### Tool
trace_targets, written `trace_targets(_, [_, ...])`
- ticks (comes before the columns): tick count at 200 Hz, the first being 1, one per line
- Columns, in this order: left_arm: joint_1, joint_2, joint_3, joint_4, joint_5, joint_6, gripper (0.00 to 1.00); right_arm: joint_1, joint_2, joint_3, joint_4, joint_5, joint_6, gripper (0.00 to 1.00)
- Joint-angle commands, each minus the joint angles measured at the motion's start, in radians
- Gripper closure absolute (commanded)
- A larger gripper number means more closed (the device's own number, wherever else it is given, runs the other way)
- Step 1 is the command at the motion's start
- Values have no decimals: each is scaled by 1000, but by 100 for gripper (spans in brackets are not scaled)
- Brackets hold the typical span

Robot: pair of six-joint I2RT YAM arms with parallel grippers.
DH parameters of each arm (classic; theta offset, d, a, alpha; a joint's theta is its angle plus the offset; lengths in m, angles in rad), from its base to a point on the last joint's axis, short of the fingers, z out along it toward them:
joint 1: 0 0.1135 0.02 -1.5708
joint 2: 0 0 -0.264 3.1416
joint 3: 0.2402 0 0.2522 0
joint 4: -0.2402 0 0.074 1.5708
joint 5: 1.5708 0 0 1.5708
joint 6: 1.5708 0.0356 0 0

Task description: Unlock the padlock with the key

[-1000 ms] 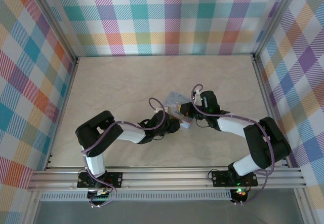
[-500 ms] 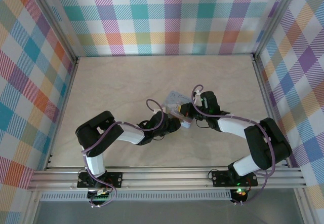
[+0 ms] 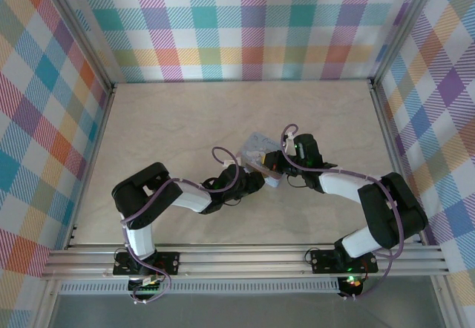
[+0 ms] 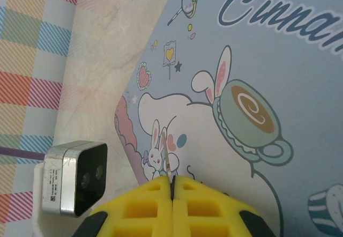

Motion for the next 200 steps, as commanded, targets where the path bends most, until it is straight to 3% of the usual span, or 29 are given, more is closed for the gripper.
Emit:
trace_targets(1, [25,29,44,-25,-116,0,61,30,35,-36,-146,-26,21,100])
trace_targets(116, [24,55,73,-35,-133,110,62,41,29,-29,-169,-20,27,100])
trace_targets(200, [25,76,100,1,-103,197,72,41,-21,-33,-171,-13,3,100])
